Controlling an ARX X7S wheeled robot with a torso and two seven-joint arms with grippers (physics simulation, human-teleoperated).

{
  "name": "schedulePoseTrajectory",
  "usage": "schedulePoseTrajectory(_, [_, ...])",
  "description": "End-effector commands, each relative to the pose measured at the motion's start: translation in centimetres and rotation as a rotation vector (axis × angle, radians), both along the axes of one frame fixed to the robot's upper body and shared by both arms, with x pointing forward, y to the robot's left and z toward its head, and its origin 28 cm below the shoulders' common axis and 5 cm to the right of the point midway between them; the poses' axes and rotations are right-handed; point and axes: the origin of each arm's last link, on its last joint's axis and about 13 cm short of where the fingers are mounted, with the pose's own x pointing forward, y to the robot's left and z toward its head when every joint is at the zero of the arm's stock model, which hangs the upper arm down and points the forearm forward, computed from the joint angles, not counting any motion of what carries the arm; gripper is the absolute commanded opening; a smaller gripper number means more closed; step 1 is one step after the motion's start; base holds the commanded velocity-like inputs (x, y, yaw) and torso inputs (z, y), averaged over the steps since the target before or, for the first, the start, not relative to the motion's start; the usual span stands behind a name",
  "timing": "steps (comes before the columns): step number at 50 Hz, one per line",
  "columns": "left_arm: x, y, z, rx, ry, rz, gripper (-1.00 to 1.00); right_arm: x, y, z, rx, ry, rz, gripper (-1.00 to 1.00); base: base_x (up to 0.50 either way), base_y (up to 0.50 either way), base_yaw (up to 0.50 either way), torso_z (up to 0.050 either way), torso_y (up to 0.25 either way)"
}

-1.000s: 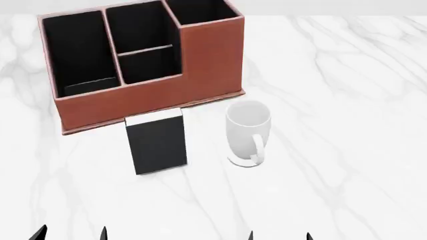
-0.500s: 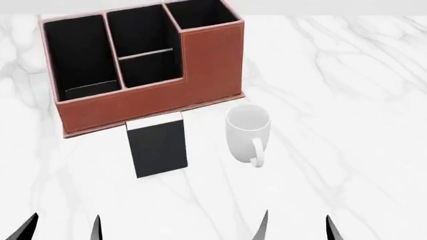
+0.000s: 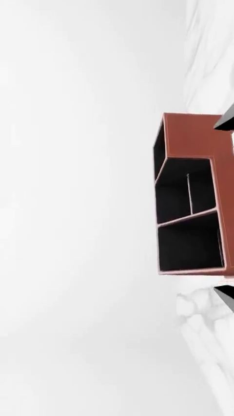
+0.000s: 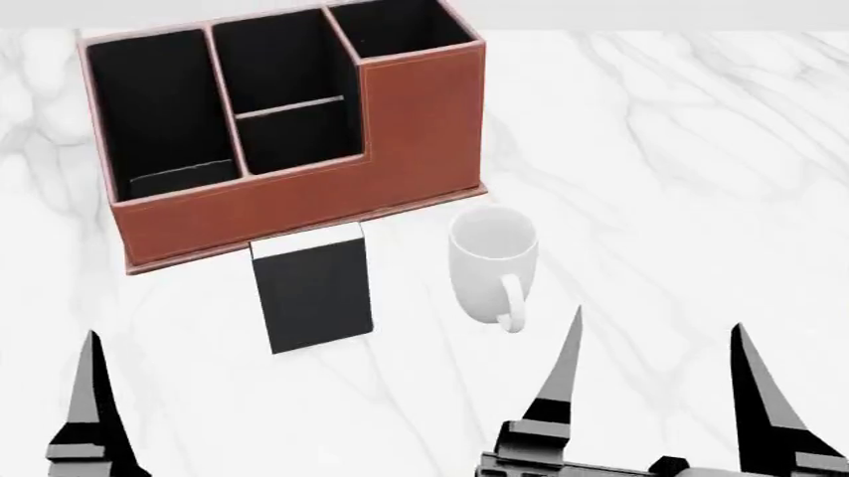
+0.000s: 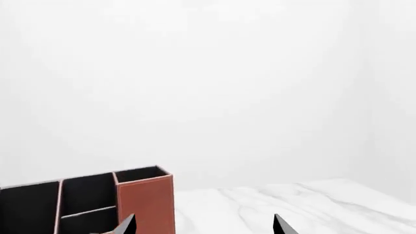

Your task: Pick up the book and place it in the front compartment of the caddy.

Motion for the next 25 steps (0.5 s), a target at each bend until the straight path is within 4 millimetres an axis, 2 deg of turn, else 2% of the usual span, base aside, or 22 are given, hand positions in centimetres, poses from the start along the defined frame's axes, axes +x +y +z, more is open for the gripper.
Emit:
schedulePoseTrajectory(1, [-1.23, 0.39, 1.61, -0.023, -0.088, 0.036, 1.0, -1.19, -0.53, 2.53, 0.011, -0.092, -0.045, 1.0, 0.0, 0.0, 0.0, 0.0, 0.0])
schedulePoseTrajectory(18, [-1.62, 0.19, 2.31, -0.012, -0.116, 0.044, 1.0, -1.44, -0.9, 3.35, 0.005, -0.127, -0.088, 1.0, 0.0, 0.0, 0.0, 0.0, 0.0])
schedulePoseTrajectory(25, [-1.79, 0.11, 2.45, -0.005, -0.12, 0.04, 1.0, -1.48, -0.85, 3.41, -0.001, -0.132, -0.081, 1.0, 0.44, 0.0, 0.0, 0.0, 0.0])
